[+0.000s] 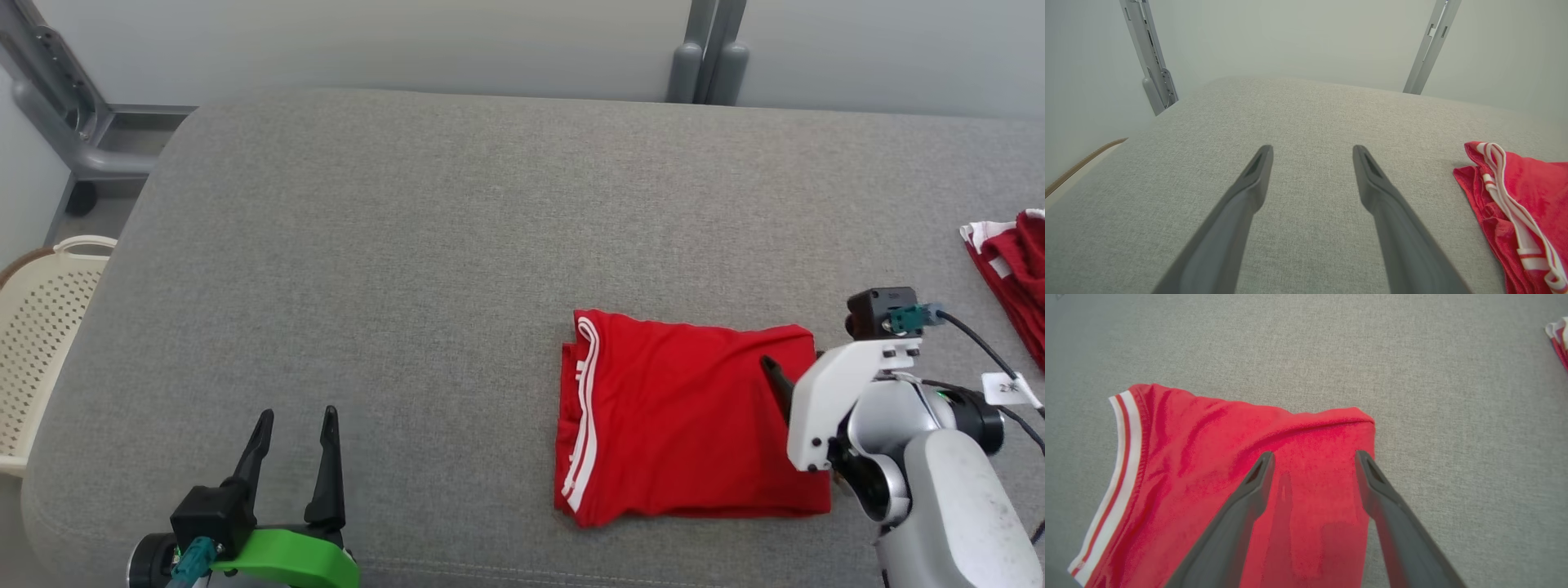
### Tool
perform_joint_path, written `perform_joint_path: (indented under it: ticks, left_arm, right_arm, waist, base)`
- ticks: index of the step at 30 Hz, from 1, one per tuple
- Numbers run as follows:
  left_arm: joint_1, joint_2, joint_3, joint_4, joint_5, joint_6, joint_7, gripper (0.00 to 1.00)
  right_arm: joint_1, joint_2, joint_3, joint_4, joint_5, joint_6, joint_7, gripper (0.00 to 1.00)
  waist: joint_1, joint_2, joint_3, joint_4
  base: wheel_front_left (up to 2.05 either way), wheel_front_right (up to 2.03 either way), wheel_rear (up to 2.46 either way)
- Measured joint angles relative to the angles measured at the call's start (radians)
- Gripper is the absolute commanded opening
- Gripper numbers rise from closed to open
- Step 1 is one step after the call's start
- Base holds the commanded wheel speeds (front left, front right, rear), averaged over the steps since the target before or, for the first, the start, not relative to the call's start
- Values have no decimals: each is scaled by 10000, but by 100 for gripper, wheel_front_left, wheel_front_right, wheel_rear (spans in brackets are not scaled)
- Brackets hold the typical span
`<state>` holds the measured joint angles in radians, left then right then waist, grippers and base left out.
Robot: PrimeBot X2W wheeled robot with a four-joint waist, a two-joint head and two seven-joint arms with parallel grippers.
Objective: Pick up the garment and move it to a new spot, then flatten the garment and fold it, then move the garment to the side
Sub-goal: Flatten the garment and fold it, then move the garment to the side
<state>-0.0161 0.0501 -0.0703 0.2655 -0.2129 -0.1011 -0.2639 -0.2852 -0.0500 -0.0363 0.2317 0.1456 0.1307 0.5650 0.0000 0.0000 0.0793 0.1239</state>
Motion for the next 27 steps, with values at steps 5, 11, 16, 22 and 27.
perform_joint_path:
  ticks: [5,11,16,22,27]
  left_arm:
    - [-28,0,-33,29,29,-42,0,100]
    - [-128,0,-12,86,71,-88,0,100]
    - [-178,0,-29,105,123,-134,0,100]
    - [-289,0,-44,123,217,-178,0,100]
    - [-367,0,-52,153,261,-219,0,100]
  right_arm:
    - [882,4,-734,-882,29,0,794,100]
    - [1323,4,-1049,-1101,297,0,1037,100]
    - [1313,8,-1164,-757,658,0,997,100]
    - [812,8,-1152,146,890,0,698,100]
    - [645,4,-1220,708,742,0,731,93]
  waist:
    - [0,0,71,-231]
    - [0,0,208,-315]
    - [0,0,300,-276]
    - [0,0,553,-122]
    - [0,0,710,22]
  base:
    - [0,0,0]
    - [0,0,0]
    - [0,0,0]
    - [0,0,0]
    - [0,0,0]
